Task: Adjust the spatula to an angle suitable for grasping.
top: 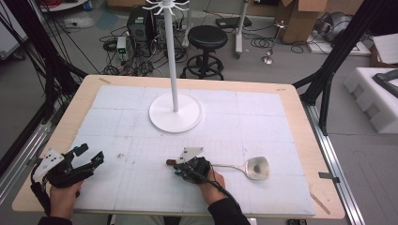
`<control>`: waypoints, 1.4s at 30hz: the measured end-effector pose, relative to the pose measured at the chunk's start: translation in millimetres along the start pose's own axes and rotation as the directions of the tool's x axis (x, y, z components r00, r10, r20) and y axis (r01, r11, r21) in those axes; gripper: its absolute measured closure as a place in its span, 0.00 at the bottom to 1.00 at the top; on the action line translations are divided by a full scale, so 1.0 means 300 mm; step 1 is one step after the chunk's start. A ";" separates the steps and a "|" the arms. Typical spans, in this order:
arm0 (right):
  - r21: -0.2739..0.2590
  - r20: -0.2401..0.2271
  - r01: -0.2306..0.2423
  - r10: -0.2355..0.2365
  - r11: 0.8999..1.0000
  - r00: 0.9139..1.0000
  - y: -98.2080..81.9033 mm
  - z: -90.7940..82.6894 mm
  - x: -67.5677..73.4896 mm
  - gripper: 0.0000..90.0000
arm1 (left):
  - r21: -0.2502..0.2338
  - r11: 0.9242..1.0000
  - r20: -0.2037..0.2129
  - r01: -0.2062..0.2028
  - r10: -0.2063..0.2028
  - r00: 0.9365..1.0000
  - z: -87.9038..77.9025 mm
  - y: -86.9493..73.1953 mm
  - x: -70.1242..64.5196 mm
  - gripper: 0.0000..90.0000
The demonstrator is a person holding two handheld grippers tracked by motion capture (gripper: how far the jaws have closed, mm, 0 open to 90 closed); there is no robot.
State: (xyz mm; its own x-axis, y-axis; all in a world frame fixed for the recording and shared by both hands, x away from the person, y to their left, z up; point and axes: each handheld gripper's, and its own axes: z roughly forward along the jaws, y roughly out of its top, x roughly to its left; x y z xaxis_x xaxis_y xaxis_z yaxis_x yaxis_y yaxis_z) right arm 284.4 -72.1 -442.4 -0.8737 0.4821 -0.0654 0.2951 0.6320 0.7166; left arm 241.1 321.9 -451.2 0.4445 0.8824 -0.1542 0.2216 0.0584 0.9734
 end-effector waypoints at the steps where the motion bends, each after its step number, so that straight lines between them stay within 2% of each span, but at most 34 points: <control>1: 0.000 0.000 0.000 0.000 1.000 1.000 0.000 0.000 0.000 1.00 | 0.000 1.000 0.000 0.000 0.000 1.000 0.000 0.000 0.000 0.27; 2: 0.020 0.050 0.008 -0.009 1.000 0.999 0.005 0.006 -0.015 1.00 | 0.000 1.000 -0.001 0.001 -0.001 1.000 0.000 0.000 0.000 0.27; 3: 0.020 0.050 0.008 -0.009 1.000 0.999 0.005 0.006 -0.015 1.00 | 0.001 1.000 0.000 0.001 -0.001 1.000 0.001 0.000 0.001 0.27; 4: 0.027 0.099 -0.005 0.003 1.000 0.995 0.006 0.008 -0.034 1.00 | 0.002 1.000 0.000 0.001 -0.001 1.000 0.000 0.000 0.001 0.27; 5: 0.027 0.099 -0.005 0.003 1.000 0.995 0.006 0.008 -0.034 1.00 | 0.001 1.000 0.000 0.002 -0.002 1.000 0.001 0.000 0.000 0.27; 6: 0.045 0.150 -0.019 0.013 0.999 0.989 0.005 0.006 -0.059 1.00 | 0.001 1.000 0.000 0.002 -0.002 1.000 0.001 0.000 0.000 0.27; 8: 0.059 0.193 -0.042 0.030 0.997 0.981 0.002 0.002 -0.083 1.00 | 0.001 1.000 0.000 0.003 -0.003 1.000 0.001 0.000 0.000 0.27; 9: 0.059 0.193 -0.042 0.030 0.997 0.981 0.002 0.002 -0.083 1.00 | 0.001 1.000 0.000 0.002 -0.002 1.000 0.001 0.000 0.000 0.27; 10: 0.060 0.207 -0.059 0.045 0.996 0.977 0.000 -0.001 -0.094 1.00 | 0.001 1.000 -0.001 0.003 -0.003 1.000 0.001 0.000 0.000 0.27; 11: 0.069 0.232 -0.080 0.062 0.994 0.971 -0.005 -0.006 -0.115 1.00 | 0.001 1.000 0.000 0.002 -0.002 1.000 0.001 0.000 0.000 0.27; 13: 0.070 0.239 -0.093 0.074 0.993 0.968 -0.007 -0.009 -0.123 1.00 | 0.001 1.000 0.000 0.003 -0.003 1.000 0.001 0.000 0.000 0.27; 15: 0.079 0.259 -0.123 0.099 0.989 0.961 -0.014 -0.018 -0.143 1.00 | 0.001 1.000 0.001 0.003 -0.003 1.000 0.001 0.000 0.000 0.27; 19: 0.085 0.263 -0.135 0.109 0.987 0.959 -0.021 -0.031 -0.159 1.00 | 0.001 1.000 0.002 0.002 -0.002 1.000 0.001 0.000 0.000 0.27; 21: 0.038 0.257 -0.148 0.133 0.988 0.957 -0.027 -0.076 -0.172 0.99 | 0.001 1.000 0.002 0.001 -0.001 1.000 0.000 0.000 0.000 0.27; 22: 0.038 0.257 -0.148 0.133 0.988 0.957 -0.027 -0.076 -0.172 0.99 | 0.001 1.000 0.002 0.000 0.000 1.000 0.000 0.000 0.000 0.27; 23: 0.023 0.266 -0.153 0.141 0.988 0.953 -0.031 -0.102 -0.181 0.99 | 0.001 1.000 0.002 0.000 0.000 1.000 0.000 0.000 0.000 0.27; 24: 0.006 0.296 -0.172 0.163 0.985 0.941 -0.050 -0.157 -0.208 0.99 | 0.000 1.000 0.002 0.003 -0.003 1.000 0.001 0.000 0.000 0.27; 25: 0.006 0.296 -0.172 0.163 0.985 0.941 -0.050 -0.157 -0.208 0.99 | 0.000 1.000 0.002 0.003 -0.003 1.000 0.001 0.000 0.000 0.27; 26: 0.011 0.337 -0.205 0.190 0.979 0.922 -0.089 -0.214 -0.246 0.99 | 0.001 1.000 0.002 0.001 -0.001 1.000 0.000 0.000 0.000 0.27; 27: 0.011 0.337 -0.205 0.190 0.979 0.922 -0.089 -0.214 -0.246 0.99 | 0.001 1.000 0.001 0.000 0.000 1.000 0.000 0.000 0.000 0.27; 28: 0.019 0.358 -0.224 0.202 0.974 0.911 -0.113 -0.242 -0.267 0.99 | 0.001 1.000 0.001 0.001 -0.001 1.000 0.001 0.000 0.000 0.27; 29: 0.036 0.378 -0.249 0.217 0.968 0.900 -0.138 -0.268 -0.286 0.99 | 0.001 1.000 0.001 0.002 -0.002 1.000 0.001 0.000 0.000 0.27; 30: 0.067 0.395 -0.295 0.246 0.953 0.885 -0.188 -0.306 -0.319 0.99 | 0.001 1.000 0.000 0.003 -0.003 1.000 0.001 0.000 0.000 0.27; 31: 0.097 0.392 -0.317 0.257 0.943 0.883 -0.210 -0.315 -0.332 0.99 | 0.002 1.000 0.000 0.002 -0.002 1.000 0.001 0.000 0.000 0.27; 32: 0.097 0.392 -0.317 0.257 0.943 0.883 -0.210 -0.315 -0.332 0.99 | 0.003 1.000 -0.001 0.002 -0.002 1.000 0.002 0.000 0.000 0.27; 33: 0.147 0.373 -0.333 0.259 0.931 0.891 -0.243 -0.322 -0.345 0.99 | 0.004 1.000 -0.002 0.000 0.000 1.000 0.001 0.000 -0.001 0.27; 34: 0.147 0.373 -0.333 0.259 0.931 0.891 -0.243 -0.322 -0.345 0.99 | 0.005 1.000 -0.002 -0.003 0.003 1.000 0.001 0.000 -0.001 0.27; 35: 0.162 0.366 -0.338 0.261 0.927 0.893 -0.252 -0.323 -0.345 0.99 | 0.005 1.000 -0.002 -0.004 0.004 1.000 0.002 0.000 -0.001 0.27; 36: 0.180 0.340 -0.339 0.265 0.923 0.902 -0.262 -0.323 -0.342 1.00 | 0.006 1.000 -0.003 -0.005 0.005 1.000 0.002 0.000 -0.001 0.27; 37: 0.180 0.340 -0.339 0.265 0.923 0.902 -0.262 -0.323 -0.342 1.00 | 0.007 1.000 -0.003 -0.005 0.005 1.000 0.002 0.000 -0.001 0.27; 38: 0.191 0.323 -0.332 0.260 0.924 0.910 -0.267 -0.322 -0.336 1.00 | 0.007 1.000 -0.004 -0.005 0.005 1.000 0.002 0.000 -0.001 0.27; 40: 0.193 0.309 -0.336 0.268 0.922 0.912 -0.268 -0.325 -0.335 0.99 | 0.005 1.000 -0.004 -0.005 0.005 1.000 0.002 0.000 -0.002 0.27; 42: 0.202 0.283 -0.324 0.262 0.924 0.923 -0.270 -0.330 -0.328 1.00 | 0.006 1.000 -0.003 -0.005 0.005 1.000 0.002 0.000 -0.002 0.27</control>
State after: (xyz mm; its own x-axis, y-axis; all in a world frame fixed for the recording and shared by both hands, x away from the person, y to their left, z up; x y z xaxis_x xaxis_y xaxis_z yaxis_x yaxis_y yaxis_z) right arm 308.2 -230.7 -425.3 -0.6197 0.7818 -0.0689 0.6339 0.5503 0.5434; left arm 241.3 321.2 -451.1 0.4429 0.8842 -0.1483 0.2241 0.0510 0.9732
